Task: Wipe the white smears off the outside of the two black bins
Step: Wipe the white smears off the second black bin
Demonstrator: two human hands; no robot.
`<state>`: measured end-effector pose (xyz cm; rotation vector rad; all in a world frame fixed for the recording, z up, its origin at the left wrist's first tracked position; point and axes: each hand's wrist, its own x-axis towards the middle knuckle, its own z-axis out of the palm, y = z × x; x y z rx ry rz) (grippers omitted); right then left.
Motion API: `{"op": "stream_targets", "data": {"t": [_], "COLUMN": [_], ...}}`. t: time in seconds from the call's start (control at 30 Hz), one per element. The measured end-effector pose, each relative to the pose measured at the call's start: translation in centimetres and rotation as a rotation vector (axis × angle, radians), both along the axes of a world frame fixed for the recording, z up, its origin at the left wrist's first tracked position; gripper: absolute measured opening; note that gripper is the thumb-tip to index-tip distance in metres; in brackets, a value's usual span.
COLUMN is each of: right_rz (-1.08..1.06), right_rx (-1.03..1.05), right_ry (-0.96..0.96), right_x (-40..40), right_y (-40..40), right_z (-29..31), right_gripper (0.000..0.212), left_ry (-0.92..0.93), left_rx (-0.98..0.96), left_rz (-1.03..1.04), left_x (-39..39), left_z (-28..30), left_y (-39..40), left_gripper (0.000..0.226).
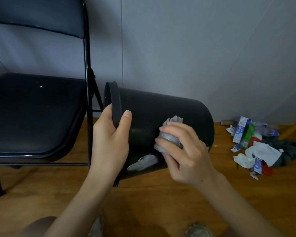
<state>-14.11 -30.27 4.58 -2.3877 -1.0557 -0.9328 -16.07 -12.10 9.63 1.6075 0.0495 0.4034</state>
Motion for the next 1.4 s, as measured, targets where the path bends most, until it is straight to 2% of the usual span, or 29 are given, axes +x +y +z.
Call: {"op": "stream_targets", "data": {"t": [0.17, 0.27, 0.4, 0.53, 0.8, 1.03, 1.13, 1.23, 1.4], "right_rz": [0.052, 0.081, -0.180, -0.418, -0.489, -0.450, -0.453, -0.460, -0.465], "right_rx": [0.007, 0.014, 0.258, 0.464, 0.714, 0.802, 0.956, 0.998, 1.116], "right_ry": [-0.046, -0.048, 0.088, 0.245, 0.340, 0.378, 0.488, 0.511, 0.526], "right_x": [-0.1, 0.7, 2.2, 2.5, 2.4, 2.7, 3.4, 3.5, 3.3], "right_y": [3.1, 1.7, -1.8, -3.1, -4.2, -3.4, -4.2, -4.3, -4.2], "right_z": [0.5, 0.2, -0.3, 0.0, 0.6, -0.1, 0.0, -0.1, 0.3], "right_gripper": [0.024, 0.021, 0.028, 0.032, 0.030, 0.026, 0.022, 0.022, 0.020], "left_ry": [-0.013, 0.003, 0.032, 0.019, 0.055, 0.100, 0.103, 0.059, -0.003], "left_rx": [0.052, 0.020, -0.071, -0.069, -0.100, -0.182, -0.214, -0.154, 0.001], "left_rz": [0.024, 0.029, 0.054, 0.057, 0.097, 0.133, 0.071, -0.020, -0.202], "left_x": [0.2, 0.2, 0.5, 0.6, 0.4, 0.6, 0.3, -0.1, -0.2], "left_z": [0.2, 0.4, 0.6, 0.9, 1.4, 1.3, 1.2, 1.3, 1.3], "left_y": [0.3, 0.9, 1.8, 1.7, 1.9, 1.9, 1.5, 1.2, 2.0], "left_gripper": [0.012, 0.013, 0.015, 0.017, 0.015, 0.010, 0.010, 0.025, 0.070]}}
